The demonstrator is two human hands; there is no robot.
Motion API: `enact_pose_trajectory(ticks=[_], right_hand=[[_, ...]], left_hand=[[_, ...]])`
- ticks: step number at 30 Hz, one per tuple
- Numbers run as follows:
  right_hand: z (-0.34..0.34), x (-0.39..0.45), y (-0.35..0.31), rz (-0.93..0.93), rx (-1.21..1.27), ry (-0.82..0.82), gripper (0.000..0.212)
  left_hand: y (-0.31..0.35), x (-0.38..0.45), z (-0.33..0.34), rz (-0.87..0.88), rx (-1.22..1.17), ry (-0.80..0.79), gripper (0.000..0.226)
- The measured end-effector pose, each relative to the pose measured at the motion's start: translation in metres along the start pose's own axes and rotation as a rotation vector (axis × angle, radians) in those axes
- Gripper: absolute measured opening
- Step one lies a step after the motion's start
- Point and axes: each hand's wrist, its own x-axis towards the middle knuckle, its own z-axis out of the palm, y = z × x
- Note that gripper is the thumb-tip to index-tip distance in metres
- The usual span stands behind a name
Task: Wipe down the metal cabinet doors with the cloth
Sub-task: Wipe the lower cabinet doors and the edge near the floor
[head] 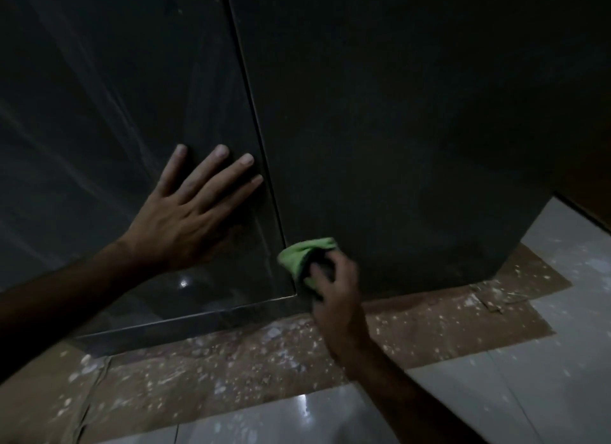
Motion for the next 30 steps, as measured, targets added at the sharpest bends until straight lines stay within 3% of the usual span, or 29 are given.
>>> enact_pose_trajectory(ticks=[2,3,5,7,8,10,12,15,16,18,21,23,25,30], right_hand=[[0.009,-0.012,-0.005,-0.288,-0.146,-0.157,0.04],[0.002,-0.011,0.002,-0.322,-0.18,-0.179,0.039],[-0.018,-0.004,0.018,-0.099,-0.14,-0.116,0.045],[-0.036,0.014,0.026,0.188,-0.063,0.124,0.045],[-0.039,0.025,0.021,0.224,-0.018,0.239,0.043],[-0.028,0.04,-0.002,0.117,0.015,0.294,0.045],[-0.007,0.026,-0.016,-0.118,-0.072,0.143,0.05],[0.01,-0.024,0.007,-0.386,-0.418,-0.316,0.048],[0.004,-0.036,0.023,-0.338,-0.514,-0.414,0.052],[-0.011,-0.046,0.063,-0.107,-0.582,-0.387,0.057],[-0.04,-0.042,0.112,0.511,-0.352,-0.164,0.06],[-0.042,-0.037,0.116,0.773,-0.234,0.016,0.066],[-0.021,-0.039,0.088,0.781,-0.066,0.033,0.069],[0.04,-0.043,-0.011,0.714,0.283,-0.129,0.061]], left_hand=[[-0.002,0.0,0.003,0.008,0.008,0.004,0.072],[-0.002,-0.001,0.004,0.009,0.007,0.003,0.072],[-0.003,-0.002,0.007,0.007,0.012,0.007,0.073],[-0.002,-0.003,0.009,-0.003,0.032,0.017,0.074],[-0.001,-0.002,0.01,-0.007,0.038,0.018,0.076],[0.0,0.0,0.009,-0.003,0.026,0.002,0.08],[0.001,0.0,0.006,0.002,0.014,-0.006,0.081],[0.001,0.0,-0.003,0.002,-0.014,-0.006,0.079],[0.001,0.0,-0.006,0.005,-0.034,-0.007,0.078],[0.0,-0.003,-0.011,0.003,-0.072,-0.016,0.08],[-0.002,-0.015,-0.018,0.006,-0.092,-0.033,0.083],[-0.004,-0.02,-0.019,0.02,-0.085,-0.052,0.082],[-0.006,-0.019,-0.015,0.026,-0.073,-0.066,0.081],[0.003,-0.012,-0.006,0.007,-0.122,0.007,0.067]])
